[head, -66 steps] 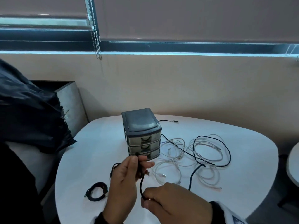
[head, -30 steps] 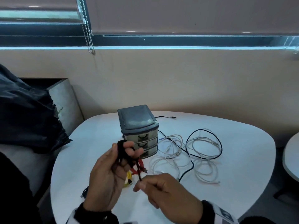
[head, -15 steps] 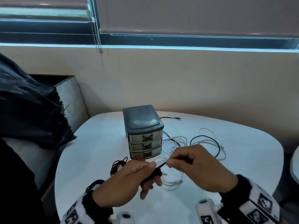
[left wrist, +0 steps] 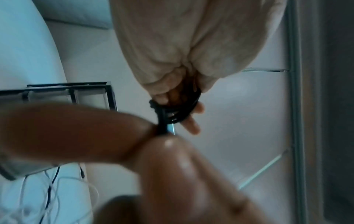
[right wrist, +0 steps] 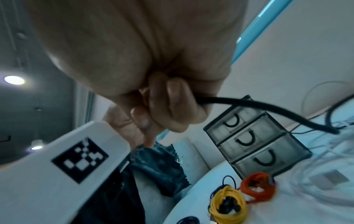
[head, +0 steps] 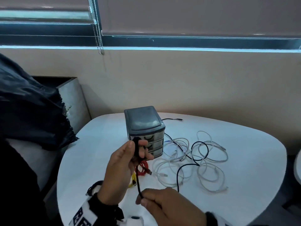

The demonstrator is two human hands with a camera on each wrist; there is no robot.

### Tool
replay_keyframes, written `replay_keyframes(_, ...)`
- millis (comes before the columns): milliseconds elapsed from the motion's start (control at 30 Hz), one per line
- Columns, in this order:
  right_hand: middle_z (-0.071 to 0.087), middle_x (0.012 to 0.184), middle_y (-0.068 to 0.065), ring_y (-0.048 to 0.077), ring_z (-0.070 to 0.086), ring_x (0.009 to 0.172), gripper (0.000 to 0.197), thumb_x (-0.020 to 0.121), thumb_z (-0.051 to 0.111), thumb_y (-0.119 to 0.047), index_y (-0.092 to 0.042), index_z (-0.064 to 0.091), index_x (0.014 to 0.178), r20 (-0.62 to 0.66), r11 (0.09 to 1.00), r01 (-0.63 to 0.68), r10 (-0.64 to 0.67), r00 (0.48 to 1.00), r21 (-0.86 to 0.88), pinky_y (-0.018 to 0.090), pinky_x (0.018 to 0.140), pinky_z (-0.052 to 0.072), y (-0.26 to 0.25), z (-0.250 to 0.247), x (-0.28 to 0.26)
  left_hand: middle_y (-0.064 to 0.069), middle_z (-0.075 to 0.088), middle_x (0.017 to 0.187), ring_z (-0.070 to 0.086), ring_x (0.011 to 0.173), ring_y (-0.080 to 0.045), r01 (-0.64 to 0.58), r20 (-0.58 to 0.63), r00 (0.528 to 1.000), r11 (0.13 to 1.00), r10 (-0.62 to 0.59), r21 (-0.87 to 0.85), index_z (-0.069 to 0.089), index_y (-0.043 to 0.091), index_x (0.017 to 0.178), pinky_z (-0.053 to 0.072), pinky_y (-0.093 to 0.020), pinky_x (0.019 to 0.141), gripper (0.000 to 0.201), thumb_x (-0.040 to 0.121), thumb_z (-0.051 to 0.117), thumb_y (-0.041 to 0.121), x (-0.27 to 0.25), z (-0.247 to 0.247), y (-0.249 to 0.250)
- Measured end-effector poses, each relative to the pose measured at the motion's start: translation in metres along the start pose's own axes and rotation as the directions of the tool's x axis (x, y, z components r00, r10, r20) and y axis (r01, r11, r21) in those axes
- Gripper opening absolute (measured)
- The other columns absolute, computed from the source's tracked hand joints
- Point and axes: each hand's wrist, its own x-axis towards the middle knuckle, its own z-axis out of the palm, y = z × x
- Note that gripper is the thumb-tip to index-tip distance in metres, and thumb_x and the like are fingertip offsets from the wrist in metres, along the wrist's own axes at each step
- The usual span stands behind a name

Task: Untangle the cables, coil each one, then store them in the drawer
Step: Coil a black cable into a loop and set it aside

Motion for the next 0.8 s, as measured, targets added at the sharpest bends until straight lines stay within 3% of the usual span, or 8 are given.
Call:
replay_keyframes(67, 0.066, 0.089, -0.011, 0.002, 0.058, 0.078, 0.02, 0.1, 0.045, -0.042, -0.031, 0.059, 0.11, -0.042, 0.999, 0.013, -0.015, 0.999, -0.051, 0.022, 0.075, 0.048, -0.011, -0.01, -0.004, -0.002, 0.061, 0.072, 0.068, 0.077, -0.025, -0.101, 0.052, 0.995, 0.948, 0.09, 0.303, 0.068, 0.007, 0.094, 0.057, -0.034, 0.074, 0.041, 0.103, 0.043, 0.038, -0.001, -0.007, -0.008)
replay_keyframes(167, 0.058, 0.069, -0.018, 0.002, 0.052, 0.063, 0.013, 0.097, 0.047, -0.043, -0.034, 0.057, 0.098, -0.185, 0.984, 0.086, -0.115, 0.976, -0.155, 0.023, 0.063, 0.045, -0.019, -0.039, -0.01, 0.003, 0.065, 0.068, 0.065, 0.072, -0.014, -0.227, 0.225, 0.97, 0.682, 0.093, 0.696, 0.061, 0.028, 0.076, 0.052, -0.036, 0.07, 0.043, 0.099, 0.035, 0.053, -0.006, -0.014, -0.01)
replay_keyframes(300, 0.061, 0.07, -0.017, 0.003, 0.055, 0.063, 0.016, 0.095, 0.06, -0.029, -0.029, 0.064, 0.079, -0.379, 0.976, 0.152, -0.083, 0.922, 0.156, 0.01, 0.061, 0.036, -0.013, -0.062, -0.003, 0.001, 0.048, 0.054, 0.05, 0.049, -0.018, 0.097, 0.385, 0.897, 0.946, -0.218, 0.309, 0.07, 0.013, 0.074, 0.045, -0.027, 0.066, 0.049, 0.097, 0.043, 0.047, -0.02, -0.003, 0.007)
replay_keyframes(400, 0.059, 0.075, 0.022, 0.03, 0.046, 0.047, 0.021, 0.094, 0.063, -0.034, -0.02, 0.066, 0.078, -0.349, 0.818, 0.193, 0.01, 0.937, 0.542, 0.02, 0.045, 0.029, -0.018, -0.055, 0.0, 0.006, 0.042, 0.049, 0.043, 0.04, -0.013, 0.265, 0.503, 0.827, 0.963, -0.251, 0.045, 0.067, 0.006, 0.071, 0.049, -0.032, 0.069, 0.044, 0.091, 0.053, 0.041, -0.025, -0.001, 0.019)
replay_keyframes(433, 0.055, 0.068, 0.021, 0.03, 0.042, 0.044, 0.024, 0.093, 0.063, -0.032, -0.018, 0.063, 0.074, -0.358, 0.794, 0.193, 0.033, 0.933, 0.577, 0.021, 0.043, 0.027, -0.021, -0.05, 0.0, 0.005, 0.039, 0.049, 0.043, 0.039, -0.012, 0.289, 0.515, 0.82, 0.957, -0.249, 0.003, 0.067, 0.006, 0.071, 0.051, -0.031, 0.069, 0.04, 0.09, 0.055, 0.039, -0.025, -0.001, 0.02)
replay_keyframes(500, 0.055, 0.056, 0.0, 0.009, 0.046, 0.043, 0.028, 0.096, 0.06, -0.017, -0.013, 0.058, 0.069, -0.432, 0.802, 0.228, 0.041, 0.901, 0.552, 0.014, 0.046, 0.035, -0.025, -0.043, 0.002, 0.005, 0.036, 0.049, 0.044, 0.039, -0.014, 0.287, 0.478, 0.844, 0.958, -0.243, -0.019, 0.065, 0.005, 0.071, 0.052, -0.031, 0.068, 0.038, 0.088, 0.056, 0.037, -0.024, -0.002, 0.017)
replay_keyframes(600, 0.061, 0.058, -0.002, 0.011, 0.058, 0.053, 0.03, 0.097, 0.054, -0.008, -0.01, 0.056, 0.068, -0.513, 0.802, 0.274, 0.047, 0.857, 0.53, 0.022, 0.057, 0.048, -0.028, -0.038, 0.007, 0.001, 0.038, 0.052, 0.051, 0.05, -0.022, 0.154, 0.364, 0.914, 0.983, -0.18, 0.098, 0.065, 0.007, 0.071, 0.046, -0.029, 0.064, 0.04, 0.086, 0.057, 0.043, -0.022, -0.001, 0.01)
replay_keyframes(800, 0.056, 0.058, -0.004, 0.002, 0.047, 0.043, 0.029, 0.097, 0.054, -0.009, -0.011, 0.055, 0.068, -0.526, 0.815, 0.241, 0.089, 0.846, 0.526, 0.008, 0.049, 0.036, -0.027, -0.039, 0.009, 0.001, 0.041, 0.058, 0.049, 0.055, -0.018, 0.039, 0.267, 0.96, 0.985, -0.083, 0.167, 0.065, 0.017, 0.07, 0.044, -0.03, 0.062, 0.038, 0.081, 0.06, 0.053, -0.025, 0.004, 0.003)
